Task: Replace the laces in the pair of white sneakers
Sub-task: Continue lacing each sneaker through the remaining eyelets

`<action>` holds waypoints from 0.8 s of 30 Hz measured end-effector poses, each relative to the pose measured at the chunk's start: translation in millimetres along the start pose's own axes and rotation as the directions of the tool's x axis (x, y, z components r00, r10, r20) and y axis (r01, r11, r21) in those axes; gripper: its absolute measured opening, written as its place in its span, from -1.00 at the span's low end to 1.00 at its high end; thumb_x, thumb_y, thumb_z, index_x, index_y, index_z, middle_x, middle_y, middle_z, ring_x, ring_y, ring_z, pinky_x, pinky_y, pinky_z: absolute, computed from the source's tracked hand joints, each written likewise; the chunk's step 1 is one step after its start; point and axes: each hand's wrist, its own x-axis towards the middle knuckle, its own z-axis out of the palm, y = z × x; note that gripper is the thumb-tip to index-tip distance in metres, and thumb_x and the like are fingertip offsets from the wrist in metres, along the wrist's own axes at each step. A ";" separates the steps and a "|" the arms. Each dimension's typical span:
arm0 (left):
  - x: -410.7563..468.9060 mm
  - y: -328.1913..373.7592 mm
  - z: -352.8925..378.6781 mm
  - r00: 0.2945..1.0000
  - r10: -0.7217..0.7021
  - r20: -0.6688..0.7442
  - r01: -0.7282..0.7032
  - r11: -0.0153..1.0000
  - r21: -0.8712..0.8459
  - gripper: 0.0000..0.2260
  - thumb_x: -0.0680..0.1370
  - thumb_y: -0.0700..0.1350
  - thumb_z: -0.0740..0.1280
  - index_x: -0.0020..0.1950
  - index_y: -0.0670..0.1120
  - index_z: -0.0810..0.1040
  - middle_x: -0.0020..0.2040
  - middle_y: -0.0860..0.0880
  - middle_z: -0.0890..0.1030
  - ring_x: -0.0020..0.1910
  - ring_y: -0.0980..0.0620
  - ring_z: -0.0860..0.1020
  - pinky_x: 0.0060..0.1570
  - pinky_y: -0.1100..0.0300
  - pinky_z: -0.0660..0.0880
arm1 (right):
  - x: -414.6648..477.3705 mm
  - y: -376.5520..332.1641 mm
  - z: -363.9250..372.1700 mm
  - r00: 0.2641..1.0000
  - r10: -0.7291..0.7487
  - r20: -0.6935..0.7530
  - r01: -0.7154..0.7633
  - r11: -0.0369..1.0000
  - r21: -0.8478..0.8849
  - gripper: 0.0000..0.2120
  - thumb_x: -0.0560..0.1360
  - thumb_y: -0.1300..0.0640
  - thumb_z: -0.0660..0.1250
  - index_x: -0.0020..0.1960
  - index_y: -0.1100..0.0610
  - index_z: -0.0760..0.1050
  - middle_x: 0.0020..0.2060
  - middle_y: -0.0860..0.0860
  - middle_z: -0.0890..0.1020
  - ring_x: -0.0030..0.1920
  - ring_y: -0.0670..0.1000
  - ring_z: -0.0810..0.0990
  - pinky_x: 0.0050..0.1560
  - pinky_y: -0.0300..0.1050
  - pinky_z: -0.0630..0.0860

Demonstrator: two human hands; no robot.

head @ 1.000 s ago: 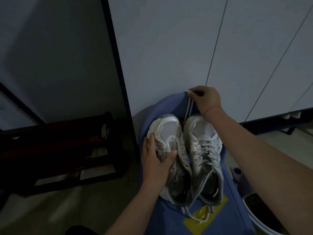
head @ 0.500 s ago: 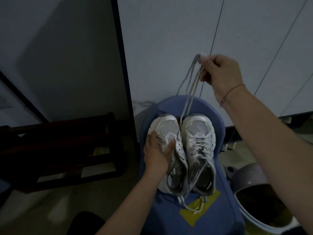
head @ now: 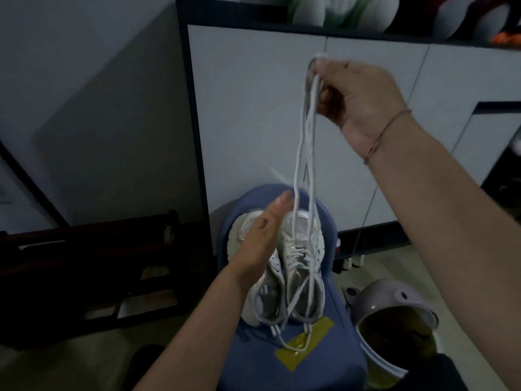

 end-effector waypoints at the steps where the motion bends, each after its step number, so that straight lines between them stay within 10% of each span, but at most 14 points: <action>1: -6.2 2.4 5.5 0.996 -0.057 0.072 0.062 0.995 -0.076 -0.39 0.51 0.41 0.11 0.29 0.03 0.59 0.33 0.00 0.56 0.35 0.08 0.48 0.42 0.09 0.33 | -5.5 3.0 1.3 0.999 0.041 -0.006 -0.041 0.999 -0.008 -0.86 0.50 0.20 0.36 -0.23 0.20 0.56 -0.46 0.02 0.57 -0.51 -0.14 0.49 -0.38 -0.25 0.51; 6: -40.6 -9.2 13.2 0.887 -0.240 0.395 0.379 0.867 -0.323 -0.21 0.43 0.39 -0.06 0.23 -0.23 0.51 -0.06 -0.17 0.68 -0.07 -0.11 0.66 0.16 0.02 0.55 | -33.0 39.8 -16.0 0.972 0.182 -0.150 -0.189 0.981 -0.033 -0.78 0.51 0.23 0.35 -0.30 0.21 0.48 -0.60 -0.03 0.50 -0.58 -0.11 0.46 -0.45 -0.27 0.50; 11: -59.5 -26.8 -5.1 0.905 -0.374 0.202 0.404 0.905 -0.135 -0.67 0.57 0.05 0.25 0.02 -0.21 0.59 -0.36 -0.05 0.55 -0.45 0.05 0.50 -0.34 0.24 0.52 | -61.1 98.1 -49.0 0.892 0.303 -0.336 -0.317 0.948 0.014 -0.76 0.51 0.24 0.35 -0.32 0.21 0.49 -0.62 -0.01 0.48 -0.60 -0.08 0.43 -0.47 -0.25 0.49; 15: -55.5 -49.0 -28.7 0.878 -0.462 -0.125 0.465 0.886 -0.009 -0.82 0.55 -0.03 0.39 0.00 -0.14 0.62 -0.19 -0.07 0.64 -0.29 0.04 0.58 -0.13 0.15 0.53 | -91.1 127.4 -60.8 0.827 0.451 -0.336 -0.401 0.892 0.210 -0.78 0.51 0.29 0.33 -0.31 0.25 0.49 -0.63 0.00 0.46 -0.61 -0.11 0.42 -0.53 -0.31 0.45; 19: -54.2 -48.6 -31.1 0.917 -0.265 -0.298 0.339 0.912 0.232 -0.50 0.48 0.14 0.43 0.34 -0.07 0.49 0.27 -0.01 0.53 0.22 0.03 0.51 0.28 0.06 0.45 | -114.5 137.5 -56.1 0.829 0.527 -0.187 -0.487 0.845 0.220 -0.87 0.51 0.28 0.34 -0.22 0.26 0.50 -0.59 0.00 0.49 -0.58 -0.12 0.44 -0.51 -0.29 0.47; 24: -58.3 -36.9 -2.7 0.983 -0.119 -0.143 0.136 0.983 0.120 -0.80 0.63 0.00 0.24 -0.04 0.06 0.66 -0.07 0.02 0.70 0.00 0.05 0.64 0.10 0.11 0.55 | -125.7 147.7 -51.5 0.825 0.560 -0.078 -0.539 0.820 0.193 -0.89 0.50 0.28 0.34 -0.21 0.26 0.53 -0.54 0.02 0.54 -0.55 -0.12 0.50 -0.46 -0.30 0.51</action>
